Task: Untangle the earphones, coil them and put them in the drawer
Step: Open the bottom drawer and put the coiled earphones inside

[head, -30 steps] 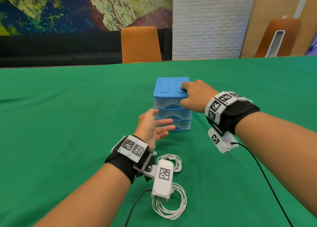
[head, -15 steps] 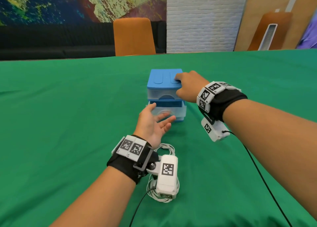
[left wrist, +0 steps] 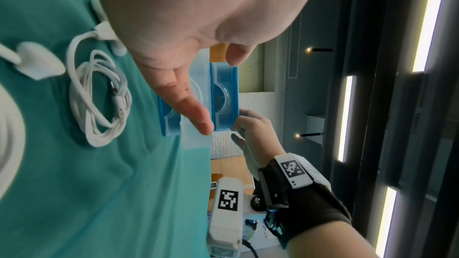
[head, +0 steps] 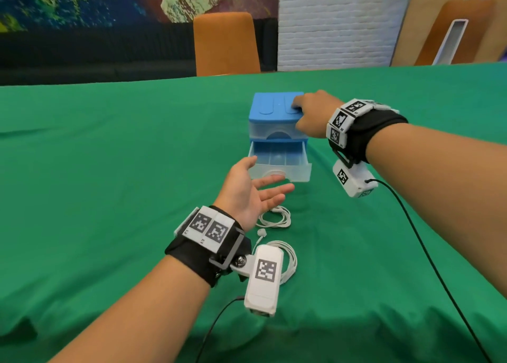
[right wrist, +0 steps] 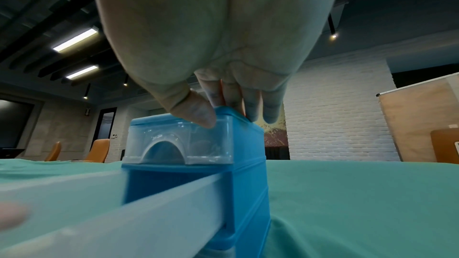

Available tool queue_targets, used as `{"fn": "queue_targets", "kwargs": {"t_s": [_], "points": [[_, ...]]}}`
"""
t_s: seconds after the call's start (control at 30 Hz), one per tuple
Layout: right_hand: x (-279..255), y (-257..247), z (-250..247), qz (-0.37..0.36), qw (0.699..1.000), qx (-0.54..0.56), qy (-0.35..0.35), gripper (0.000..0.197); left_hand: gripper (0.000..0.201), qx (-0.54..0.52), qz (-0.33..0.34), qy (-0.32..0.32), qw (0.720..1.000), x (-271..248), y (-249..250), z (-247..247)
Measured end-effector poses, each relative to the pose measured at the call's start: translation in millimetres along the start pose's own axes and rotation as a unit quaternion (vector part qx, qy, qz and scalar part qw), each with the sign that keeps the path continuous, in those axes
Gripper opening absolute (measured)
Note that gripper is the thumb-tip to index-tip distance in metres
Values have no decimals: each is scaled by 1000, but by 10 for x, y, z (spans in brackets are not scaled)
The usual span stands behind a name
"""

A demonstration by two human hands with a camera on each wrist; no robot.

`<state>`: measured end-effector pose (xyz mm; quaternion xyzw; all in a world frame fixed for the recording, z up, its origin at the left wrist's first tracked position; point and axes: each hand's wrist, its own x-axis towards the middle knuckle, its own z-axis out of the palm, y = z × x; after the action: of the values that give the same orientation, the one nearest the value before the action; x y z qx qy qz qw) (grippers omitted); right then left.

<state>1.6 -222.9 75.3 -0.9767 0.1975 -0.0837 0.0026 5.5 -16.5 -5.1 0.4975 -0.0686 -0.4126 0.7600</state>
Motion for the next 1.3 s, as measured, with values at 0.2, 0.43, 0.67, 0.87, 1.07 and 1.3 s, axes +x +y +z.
{"fn": "queue_targets", "kwargs": {"t_s": [0.2, 0.43, 0.67, 0.87, 1.07, 1.3], "points": [[-85, 0, -54, -2, 998, 63, 14, 57, 39, 117, 60, 48, 990, -14, 112, -161], [-675, -255, -93, -168, 970, 156, 78, 19, 19, 322, 181, 47, 928, 20, 274, -335], [-1122, -512, 352, -258, 948, 26, -182, 22, 22, 545, 206, -28, 812, 24, 297, -406], [-1175, -590, 634, -245, 949, -55, -189, 17, 14, 609, 217, -77, 759, -23, 310, -427], [-1124, -538, 610, -247, 948, -5, -200, 13, 16, 641, 246, -86, 722, 1, 305, -462], [-963, -241, 235, -170, 922, 268, -220, 13, 11, 595, 300, -27, 745, 52, 428, -465]]}}
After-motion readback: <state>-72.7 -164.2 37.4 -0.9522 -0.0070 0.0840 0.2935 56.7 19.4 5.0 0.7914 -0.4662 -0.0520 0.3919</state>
